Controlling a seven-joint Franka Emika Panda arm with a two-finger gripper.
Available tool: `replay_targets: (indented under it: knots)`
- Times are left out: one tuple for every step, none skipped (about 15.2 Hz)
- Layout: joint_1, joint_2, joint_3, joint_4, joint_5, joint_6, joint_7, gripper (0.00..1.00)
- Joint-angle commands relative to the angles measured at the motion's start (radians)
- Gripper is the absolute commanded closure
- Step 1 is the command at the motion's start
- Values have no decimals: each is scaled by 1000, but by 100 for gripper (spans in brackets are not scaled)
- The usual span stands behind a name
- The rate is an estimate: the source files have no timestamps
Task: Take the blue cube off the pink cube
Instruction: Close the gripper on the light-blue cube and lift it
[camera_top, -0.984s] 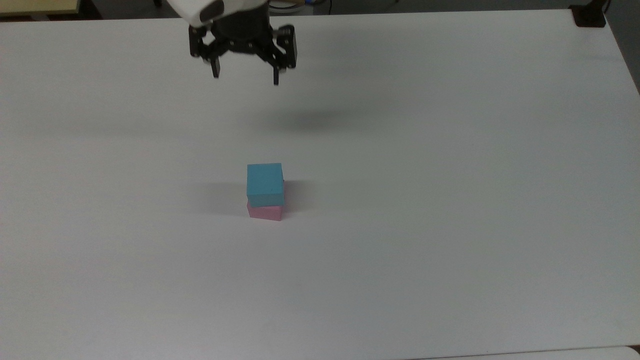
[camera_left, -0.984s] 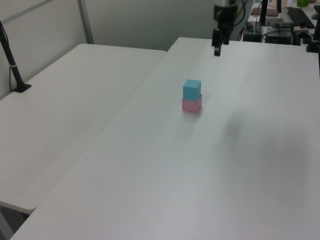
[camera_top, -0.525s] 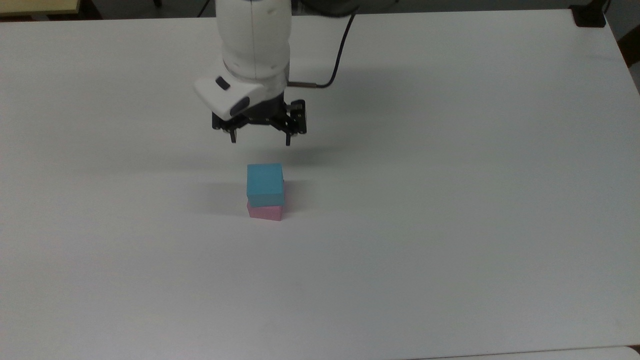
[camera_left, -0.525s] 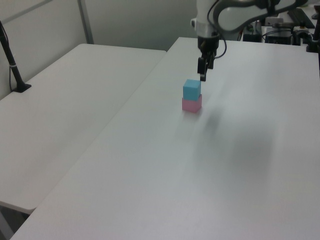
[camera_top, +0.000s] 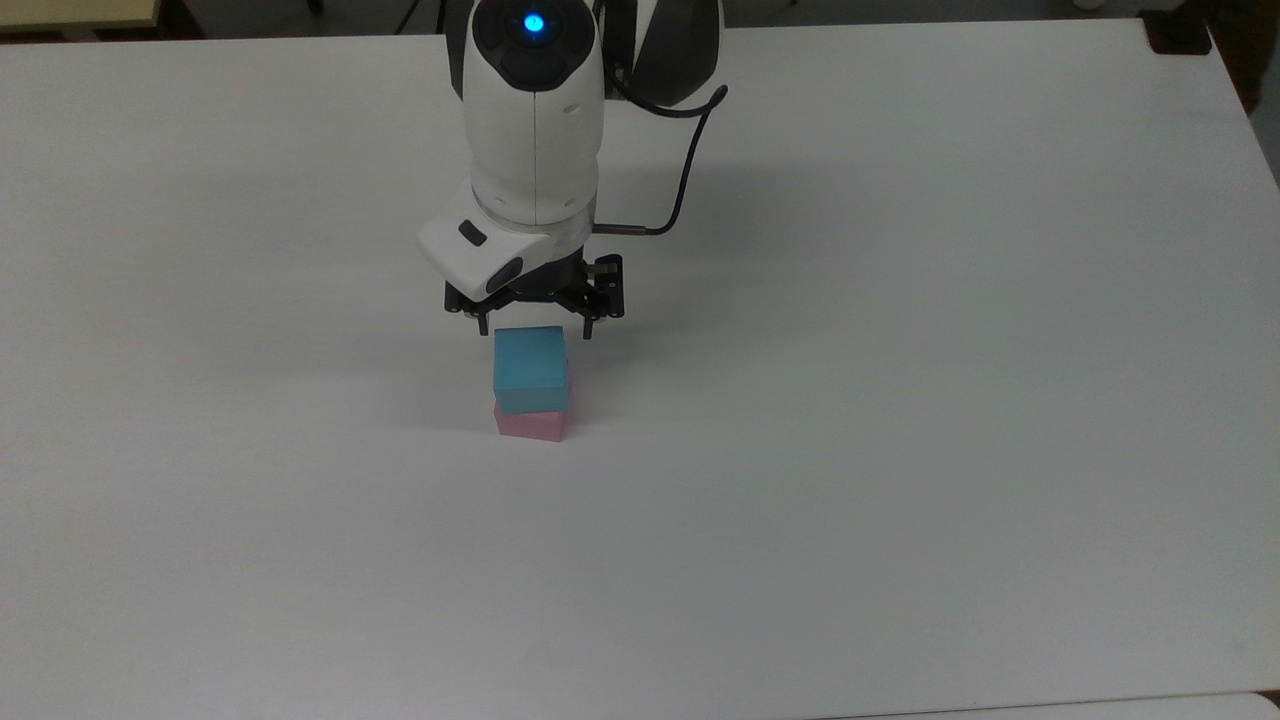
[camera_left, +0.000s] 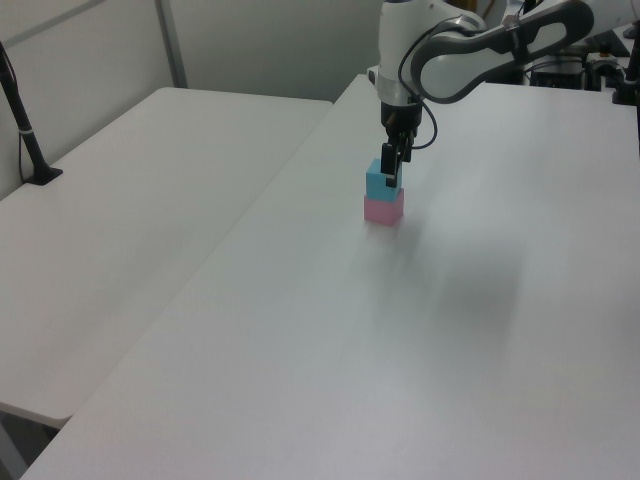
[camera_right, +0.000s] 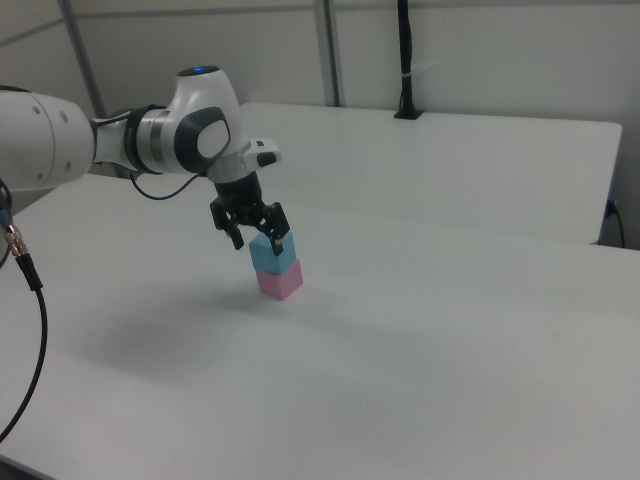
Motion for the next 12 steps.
replay_targets:
  knots:
    - [8, 28, -7, 17, 9, 52, -13, 16]
    - [8, 28, -7, 17, 9, 54, -14, 22]
    - [6, 28, -7, 17, 7, 54, -20, 34]
    - [6, 27, -7, 17, 12, 54, -19, 46]
    - [5, 25, -7, 17, 12, 54, -17, 52]
    - [5, 22, -8, 19, 15, 54, -19, 53]
    - [0, 5, -16, 19, 21, 46, -24, 53]
    - [-4, -11, -19, 19, 19, 43, -28, 53]
    - [-18, -21, -21, 19, 19, 38, -45, 53]
    - [-35, -22, -21, 19, 18, 37, -77, 53]
    - [-58, -21, -21, 19, 12, 37, -112, 53]
    - [-90, -15, -22, 17, 7, 38, -154, 53]
